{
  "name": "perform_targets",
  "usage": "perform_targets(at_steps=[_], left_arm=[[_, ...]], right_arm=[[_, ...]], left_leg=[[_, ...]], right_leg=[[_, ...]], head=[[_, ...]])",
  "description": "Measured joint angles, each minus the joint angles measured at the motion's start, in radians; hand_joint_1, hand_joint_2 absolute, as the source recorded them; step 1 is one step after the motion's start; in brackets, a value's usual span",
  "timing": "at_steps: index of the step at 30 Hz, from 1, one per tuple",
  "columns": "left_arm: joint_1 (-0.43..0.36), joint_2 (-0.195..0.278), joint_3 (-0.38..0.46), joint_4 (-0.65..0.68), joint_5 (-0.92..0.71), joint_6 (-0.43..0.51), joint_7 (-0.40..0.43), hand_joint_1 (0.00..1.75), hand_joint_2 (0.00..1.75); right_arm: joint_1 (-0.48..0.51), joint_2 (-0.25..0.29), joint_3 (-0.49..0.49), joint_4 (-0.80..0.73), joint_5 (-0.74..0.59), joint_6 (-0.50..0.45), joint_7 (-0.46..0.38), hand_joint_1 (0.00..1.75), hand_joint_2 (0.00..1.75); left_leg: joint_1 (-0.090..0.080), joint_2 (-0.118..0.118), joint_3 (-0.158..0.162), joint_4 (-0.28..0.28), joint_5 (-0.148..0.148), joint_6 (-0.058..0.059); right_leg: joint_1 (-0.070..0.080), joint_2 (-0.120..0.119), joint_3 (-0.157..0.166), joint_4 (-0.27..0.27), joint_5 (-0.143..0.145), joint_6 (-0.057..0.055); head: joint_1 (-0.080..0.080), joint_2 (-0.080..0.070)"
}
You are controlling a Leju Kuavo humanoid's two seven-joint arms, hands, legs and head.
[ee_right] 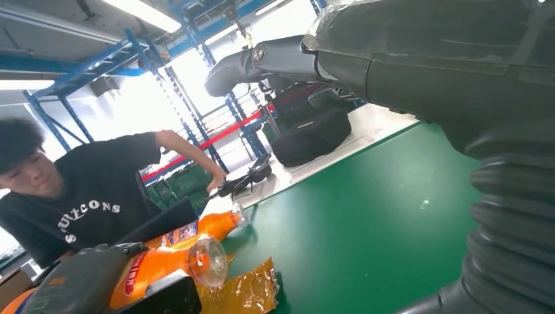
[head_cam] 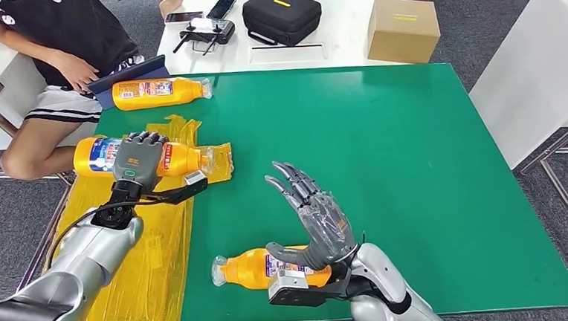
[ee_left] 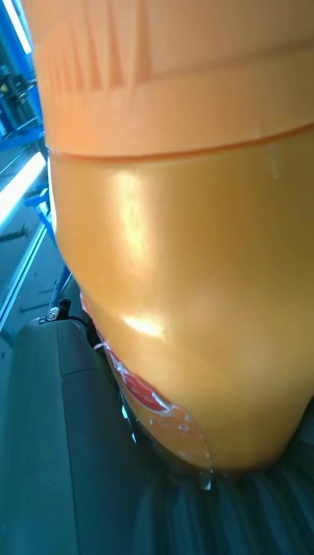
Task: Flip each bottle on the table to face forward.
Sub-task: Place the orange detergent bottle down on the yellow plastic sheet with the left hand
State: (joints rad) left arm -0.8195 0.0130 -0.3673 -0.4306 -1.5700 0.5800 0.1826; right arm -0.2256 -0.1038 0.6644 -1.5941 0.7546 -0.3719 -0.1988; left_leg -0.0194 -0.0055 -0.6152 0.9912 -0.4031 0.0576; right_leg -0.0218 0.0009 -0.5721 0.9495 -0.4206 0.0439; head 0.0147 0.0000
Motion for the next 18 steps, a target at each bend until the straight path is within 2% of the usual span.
perform_targets(at_steps=[2,10,18], left_arm=[[-0.003,-0.001,-0.010,0.019,0.009,-0.010,0.000,0.00,1.75],[-0.007,-0.011,-0.008,0.068,0.082,-0.059,0.003,0.00,1.75],[0.016,-0.050,0.083,0.088,0.219,-0.065,-0.073,0.00,1.75]], right_arm=[[-0.001,-0.002,0.005,0.000,-0.001,0.002,-0.001,0.00,1.75],[-0.018,-0.014,0.030,0.007,0.026,0.090,0.041,0.00,1.75],[-0.019,-0.033,0.046,0.007,-0.006,0.170,0.061,0.00,1.75]], left_leg=[[0.000,0.000,0.000,0.000,0.000,0.000],[0.000,-0.001,0.000,0.000,0.000,0.000],[0.000,-0.001,0.000,0.000,0.000,0.000]], right_leg=[[0.000,0.000,0.000,0.000,0.000,0.000],[0.000,0.000,0.000,0.000,0.000,0.000],[0.000,0.000,0.000,0.000,0.000,0.000]], head=[[0.000,0.000],[0.000,0.000],[0.000,0.000]])
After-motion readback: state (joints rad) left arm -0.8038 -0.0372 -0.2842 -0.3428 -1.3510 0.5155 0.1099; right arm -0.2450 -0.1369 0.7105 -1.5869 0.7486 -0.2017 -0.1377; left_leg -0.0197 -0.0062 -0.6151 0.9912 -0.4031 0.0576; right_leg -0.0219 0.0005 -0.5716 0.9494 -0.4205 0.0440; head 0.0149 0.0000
